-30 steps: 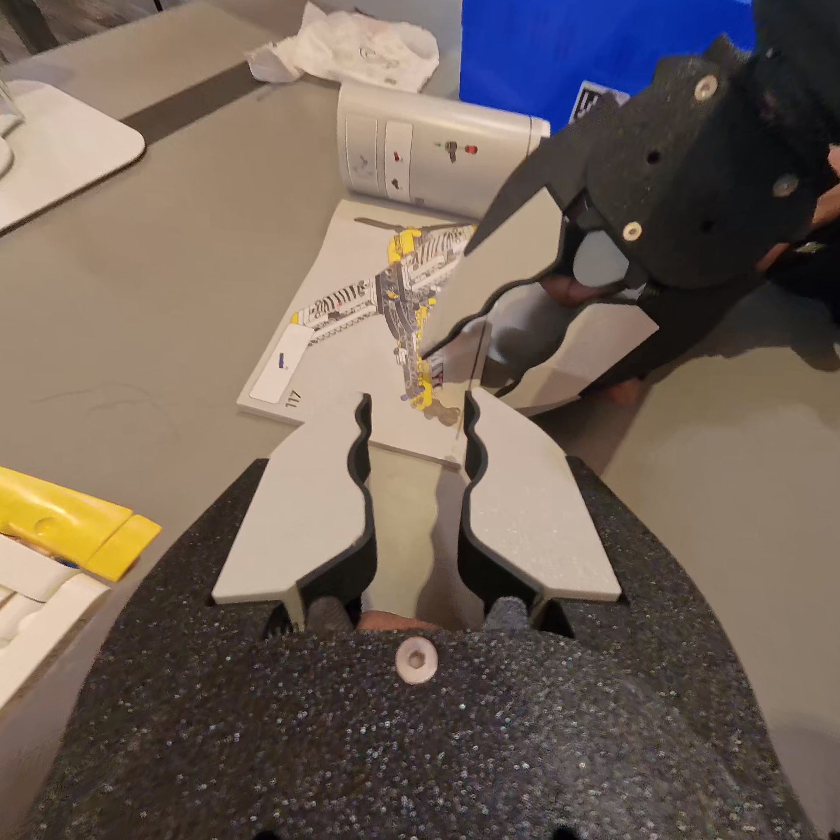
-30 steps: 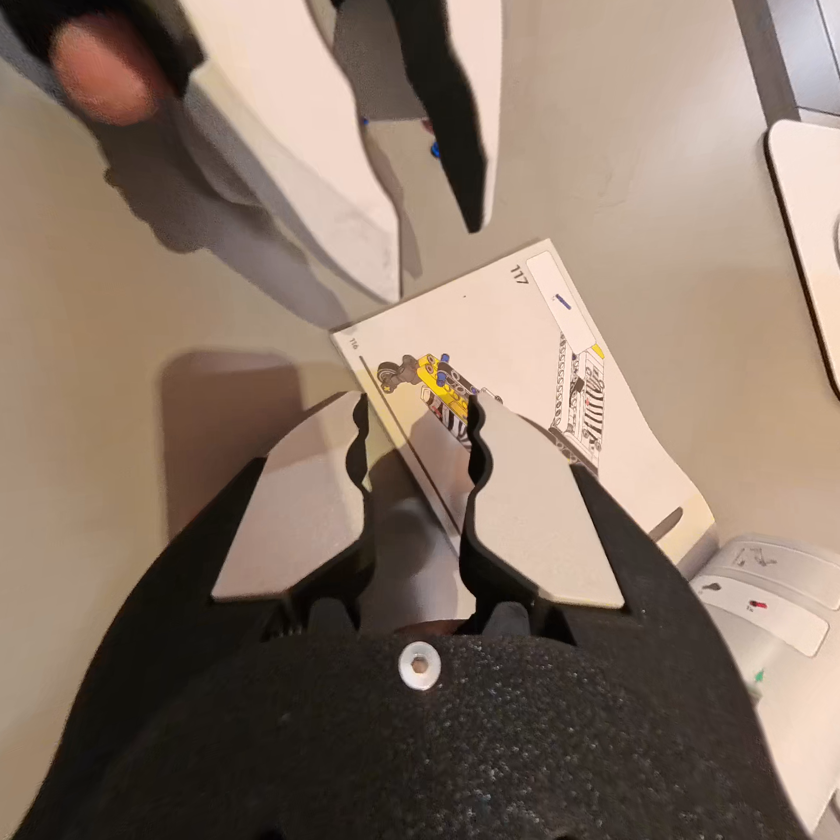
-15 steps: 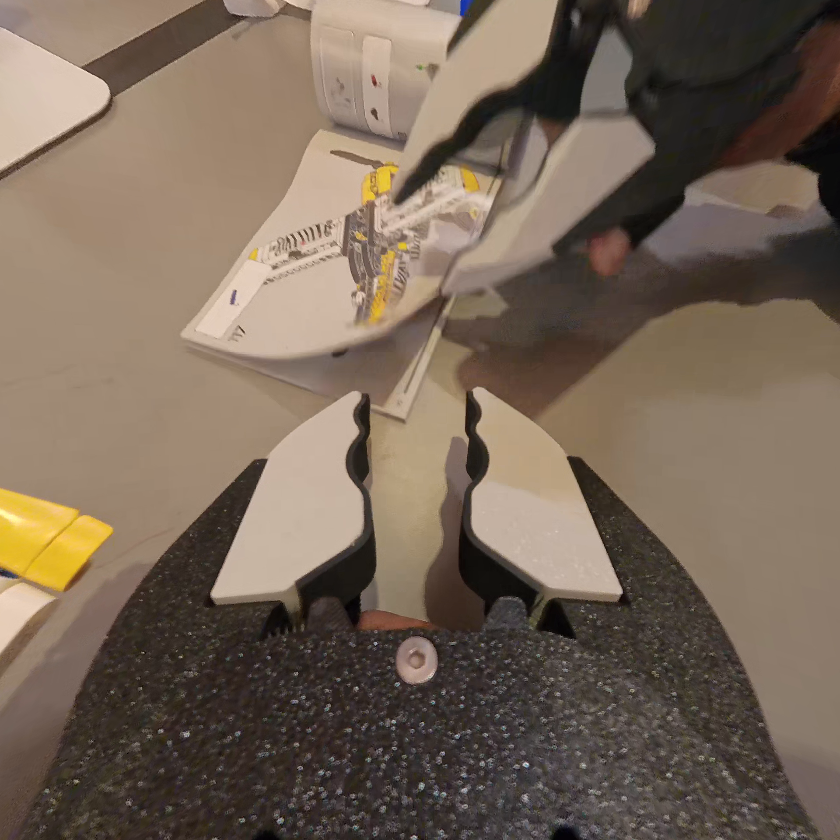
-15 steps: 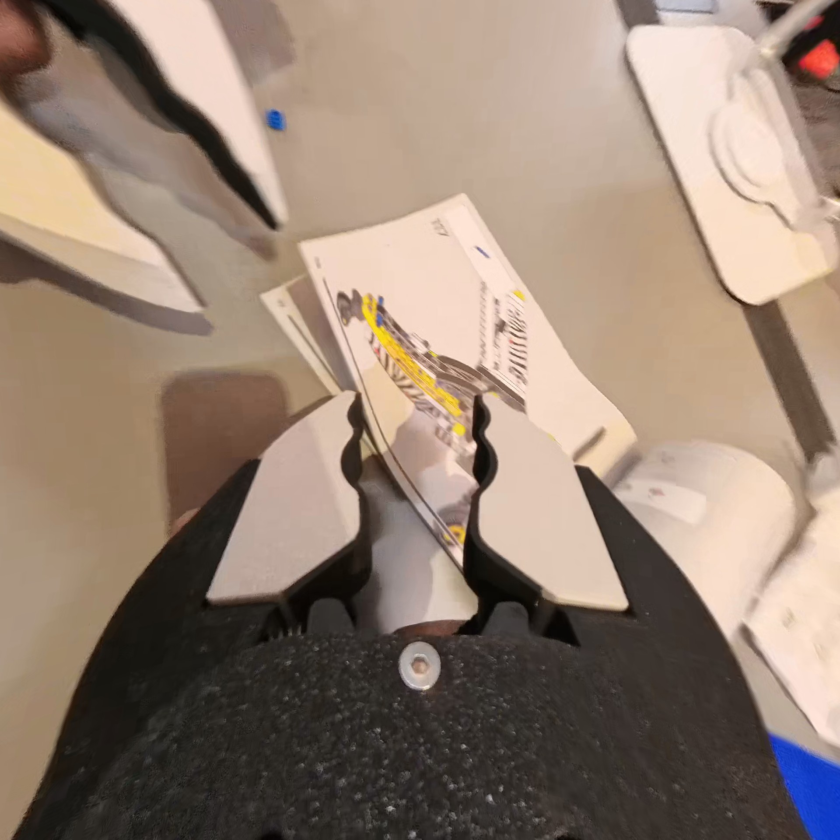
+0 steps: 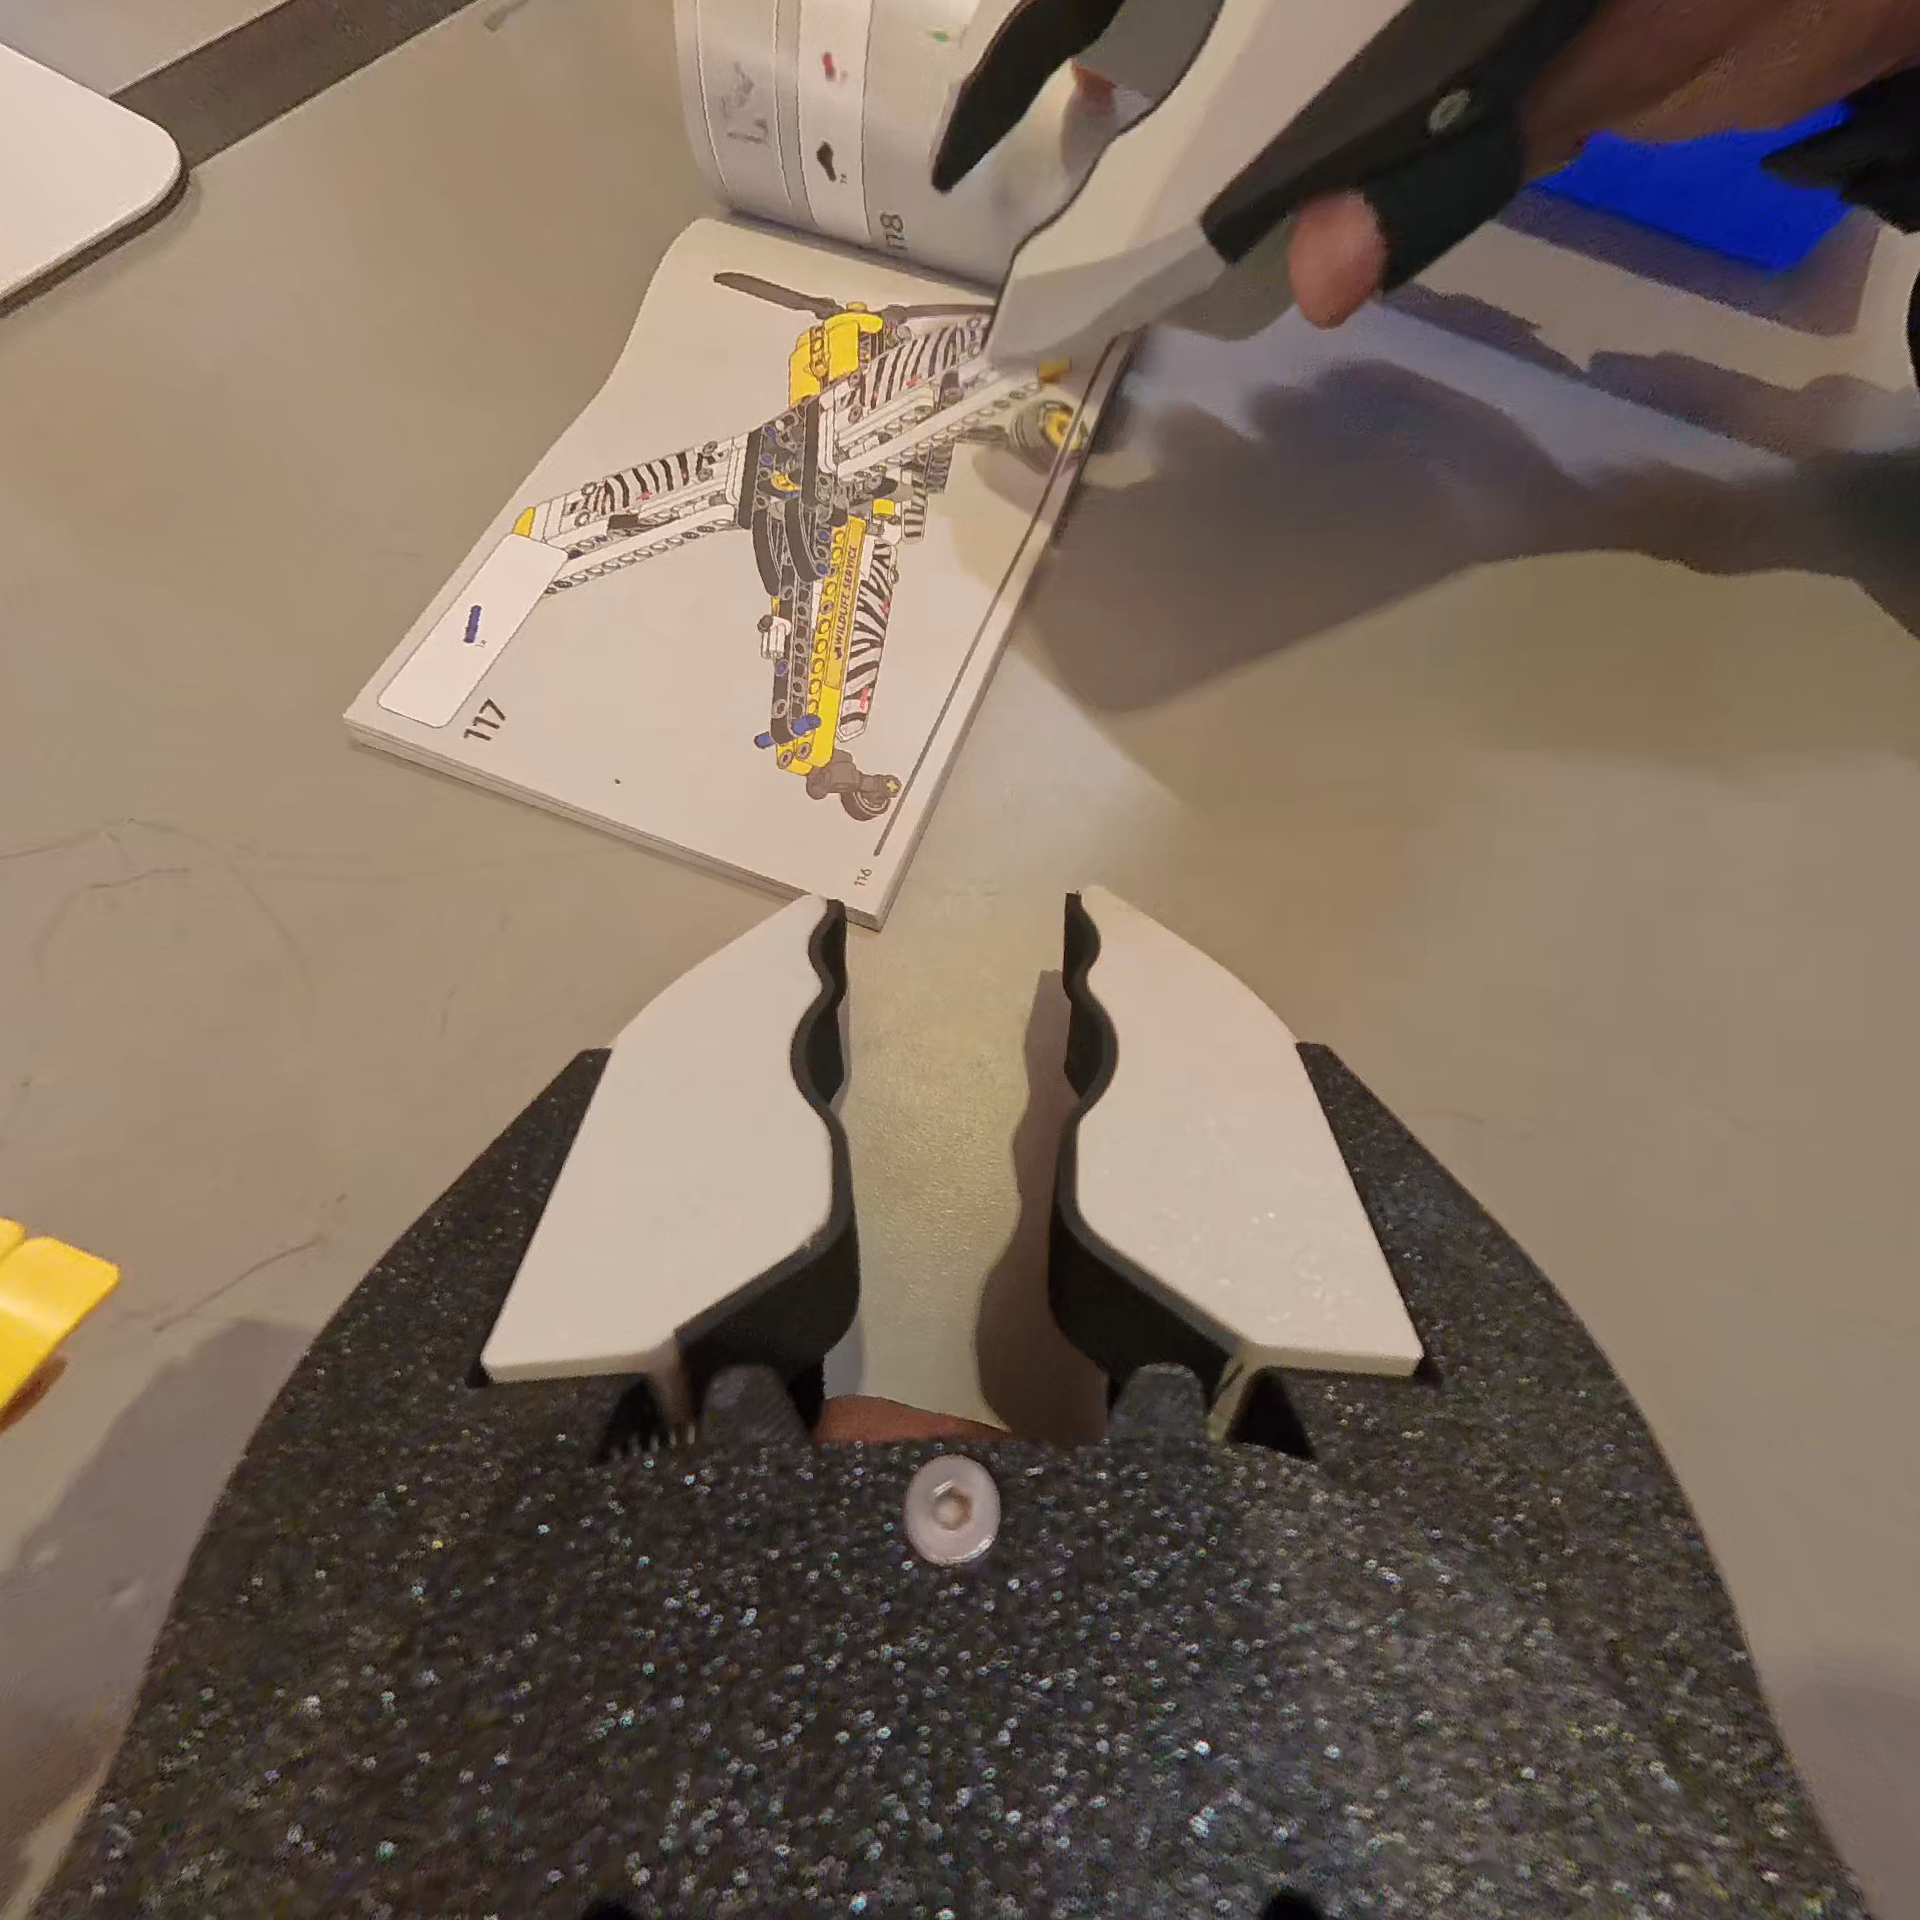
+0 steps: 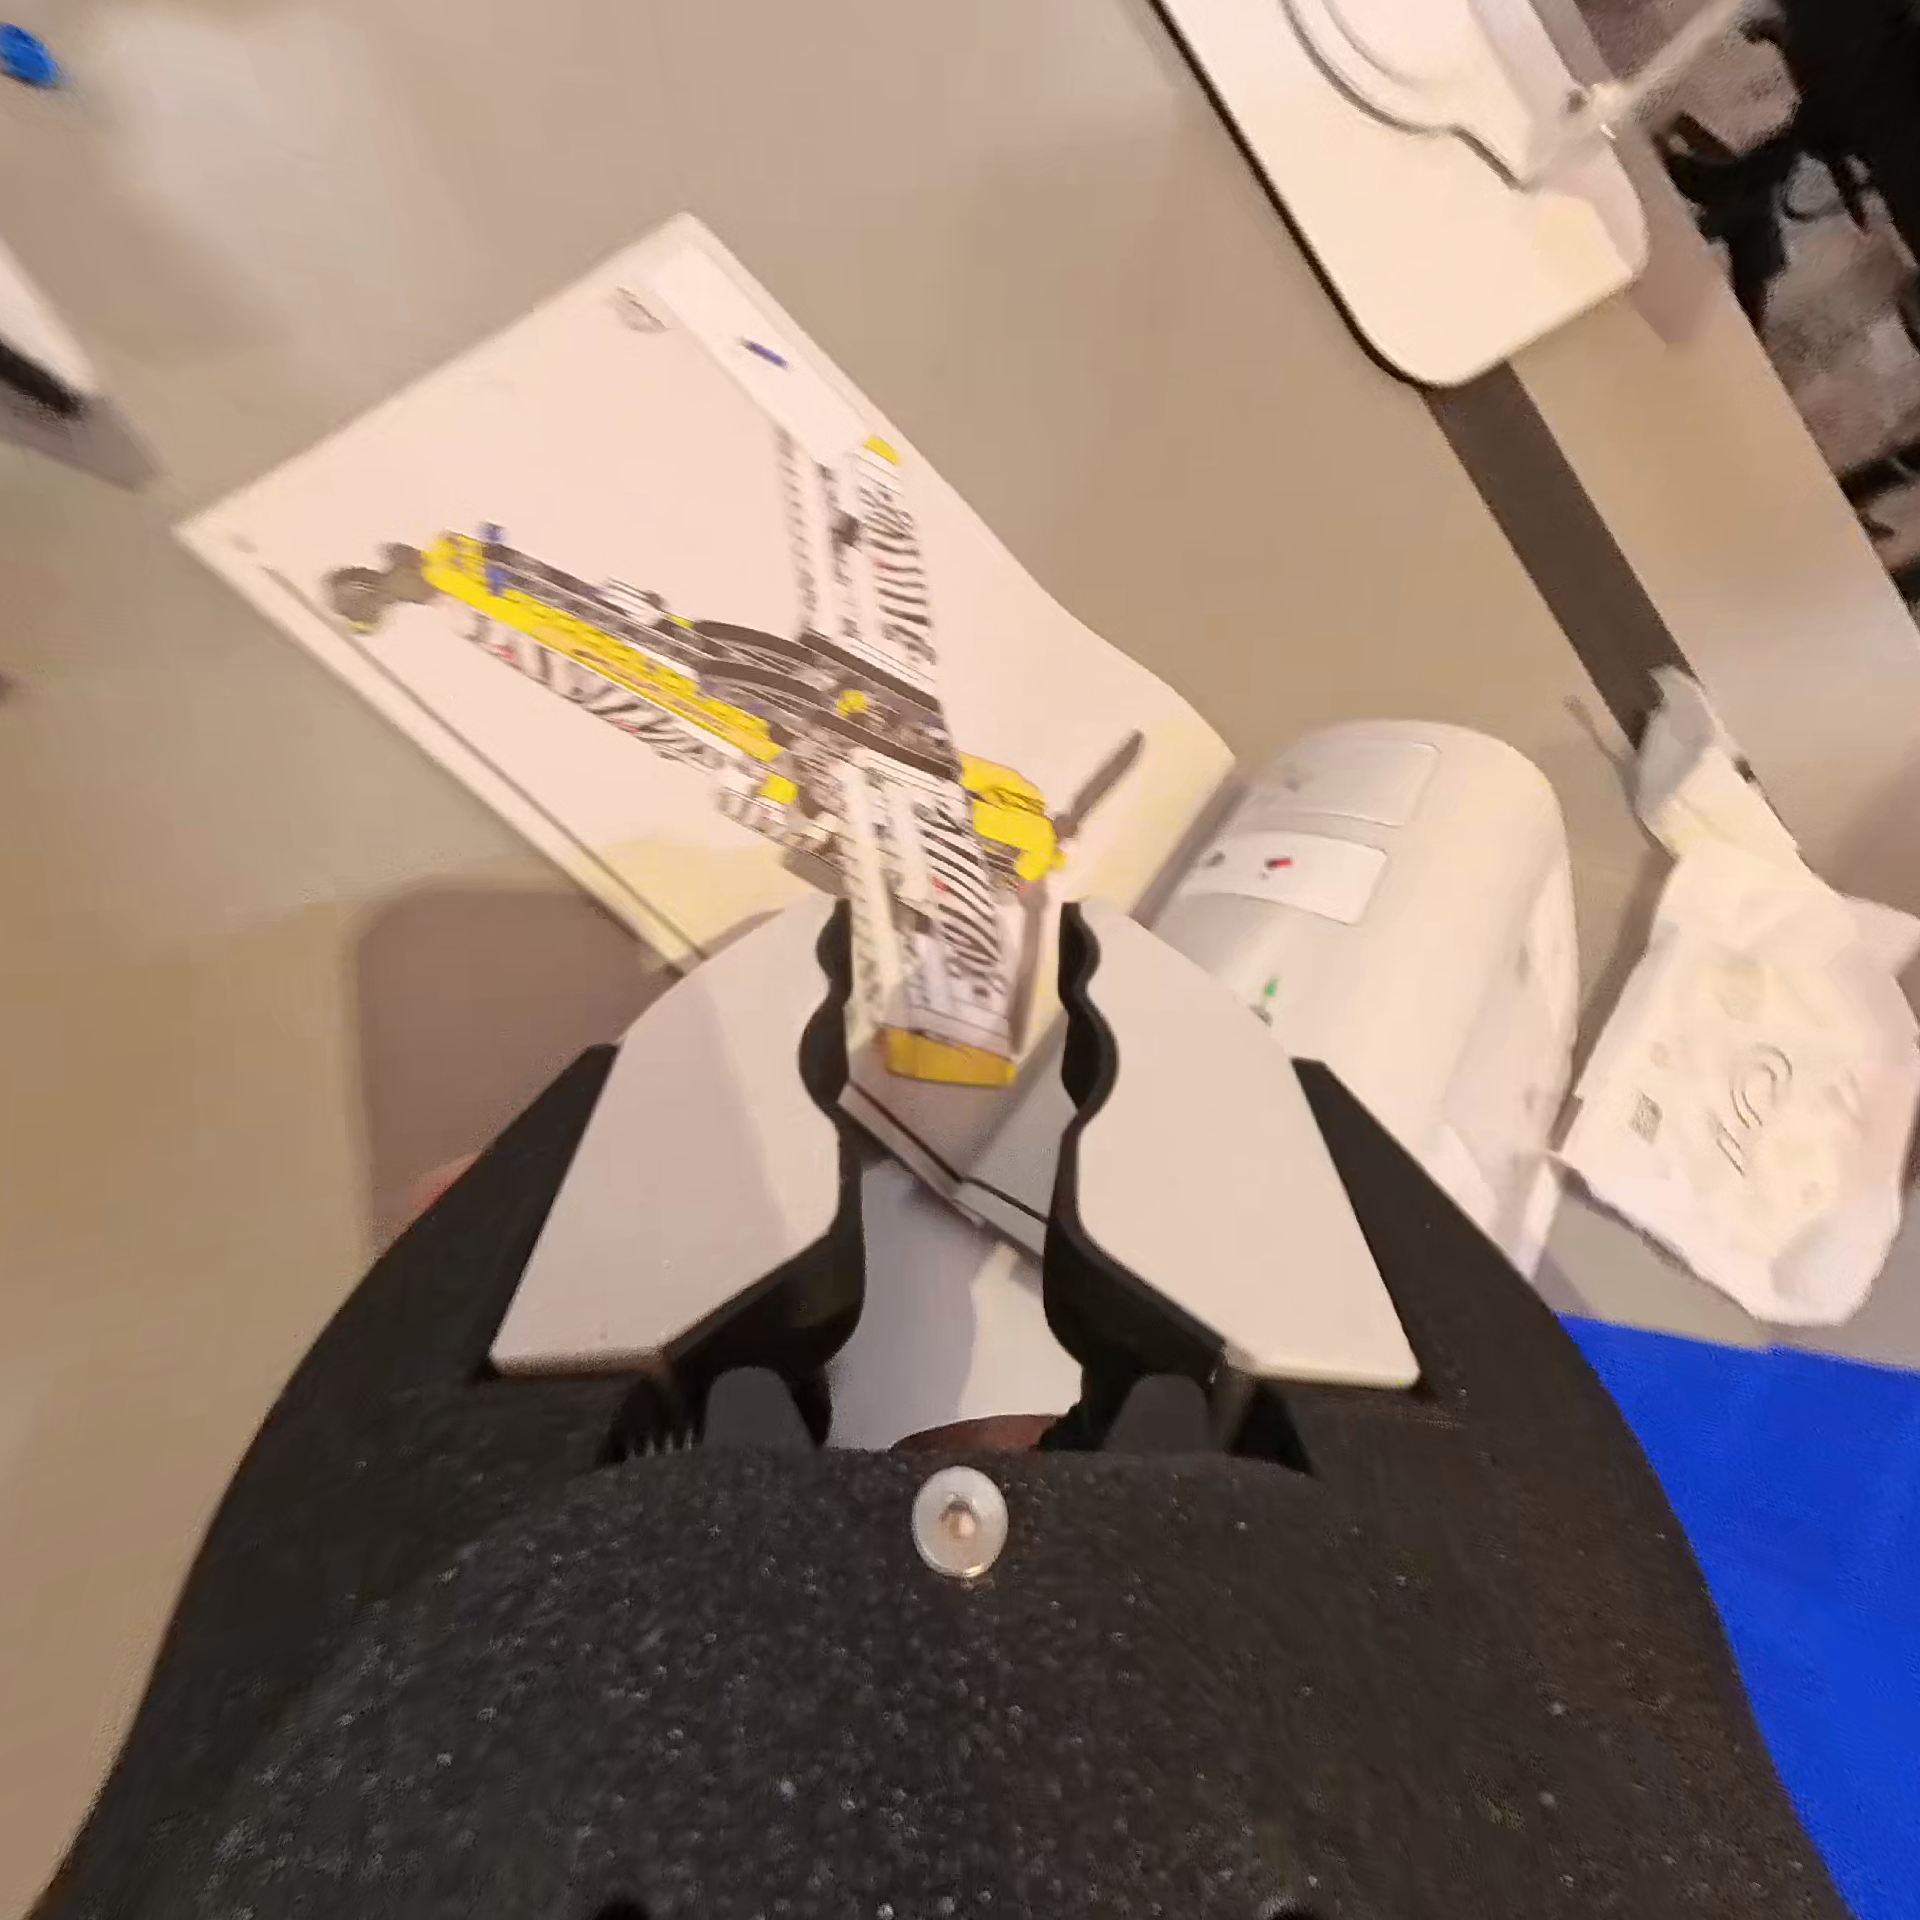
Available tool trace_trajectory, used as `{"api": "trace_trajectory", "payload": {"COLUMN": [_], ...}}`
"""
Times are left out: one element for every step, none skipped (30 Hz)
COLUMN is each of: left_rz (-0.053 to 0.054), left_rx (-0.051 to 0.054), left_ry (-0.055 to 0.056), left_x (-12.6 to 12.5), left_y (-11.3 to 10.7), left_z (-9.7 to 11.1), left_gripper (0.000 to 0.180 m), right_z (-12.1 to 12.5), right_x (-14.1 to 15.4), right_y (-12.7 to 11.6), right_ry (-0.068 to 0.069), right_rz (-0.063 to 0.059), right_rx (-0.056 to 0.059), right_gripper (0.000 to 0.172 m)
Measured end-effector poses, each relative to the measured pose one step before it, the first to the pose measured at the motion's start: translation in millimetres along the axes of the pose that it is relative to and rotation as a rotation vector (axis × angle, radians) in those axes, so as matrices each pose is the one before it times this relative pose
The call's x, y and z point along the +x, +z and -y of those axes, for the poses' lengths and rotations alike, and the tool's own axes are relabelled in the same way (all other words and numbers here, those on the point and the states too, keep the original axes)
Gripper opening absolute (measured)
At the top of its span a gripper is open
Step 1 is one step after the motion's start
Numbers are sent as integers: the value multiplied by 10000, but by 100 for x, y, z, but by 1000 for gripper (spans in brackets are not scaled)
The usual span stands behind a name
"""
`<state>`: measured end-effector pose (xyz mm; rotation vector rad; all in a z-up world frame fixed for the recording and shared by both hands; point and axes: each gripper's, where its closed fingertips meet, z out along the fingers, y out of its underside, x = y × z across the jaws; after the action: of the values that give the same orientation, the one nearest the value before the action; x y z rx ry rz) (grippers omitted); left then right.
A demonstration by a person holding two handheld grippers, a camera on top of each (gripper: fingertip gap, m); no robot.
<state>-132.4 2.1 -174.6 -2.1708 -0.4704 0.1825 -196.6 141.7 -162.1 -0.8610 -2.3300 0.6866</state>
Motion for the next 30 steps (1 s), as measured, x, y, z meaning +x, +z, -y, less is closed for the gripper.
{"api": "trace_trajectory", "payload": {"left_rz": [7,-6,-19,-19,-6,-4,-7,-3,4,8,7,11,18,28,29,24,15,1,-9,-15,-2,12,16,3,-28,-44,-43,-24,-20,-29], "left_rx": [17,1,-2,0,4,4,10,24,32,28,26,29,35,43,47,61,76,82,84,91,77,48,18,71,105,87,38,9,9,9], "left_ry": [8,4,-3,4,15,17,9,4,3,0,-2,-1,6,14,19,18,11,-2,-17,-18,-4,18,12,10,2,-6,-8,3,23,32], "left_x": [-23,5,34,47,31,28,38,21,-1,-26,-19,-25,-39,-43,-51,-35,-36,-8,-3,23,8,0,2,24,79,104,105,80,82,86], "left_y": [-3,6,19,21,21,15,13,-1,0,-4,-10,-8,-9,-23,-40,-33,-34,-30,-16,-7,17,11,11,-16,-57,-40,-13,-12,0,0], "left_z": [11,-7,0,-10,-8,0,16,42,50,44,25,30,46,54,71,86,99,108,107,96,76,35,21,109,148,121,59,23,5,5], "left_gripper": [41,41,41,41,41,41,41,41,41,41,41,41,41,41,41,41,41,41,41,41,41,41,41,41,41,41,41,41,41,41], "right_z": [-327,-211,-112,-41,22,115,208,269,351,358,350,344,311,299,299,318,358,401,387,408,442,499,532,596,705,846,939,943,903,889], "right_x": [685,590,395,239,184,144,44,-57,-108,-107,-165,-205,-140,-20,6,28,-21,-39,2,96,173,221,272,405,541,597,536,485,574,723], "right_y": [-114,-135,-159,-169,-174,-193,-188,-201,-174,-151,-118,-92,-93,-99,-127,-129,-126,-116,-100,-81,-81,-73,-54,-49,-44,-43,-42,-40,-30,-22], "right_ry": [158,135,76,26,4,-18,-41,-56,-67,-82,-123,-179,-196,-186,-180,-145,-116,-103,-100,-121,-135,-124,-82,-15,37,83,128,158,195,236], "right_rz": [-238,-189,-98,-35,-47,-56,-7,55,79,82,116,144,102,43,34,45,84,126,138,124,113,137,147,80,3,-17,43,109,75,-14], "right_rx": [-55,-6,26,40,52,77,97,113,129,120,92,76,45,22,31,43,75,96,78,65,70,84,95,103,143,232,300,299,287,283], "right_gripper": [38,37,37,38,38,38,38,38,38,38,38,38,39,39,40,40,41,41,42,43,44,45,45,45,46,46,46,46,46,45]}}
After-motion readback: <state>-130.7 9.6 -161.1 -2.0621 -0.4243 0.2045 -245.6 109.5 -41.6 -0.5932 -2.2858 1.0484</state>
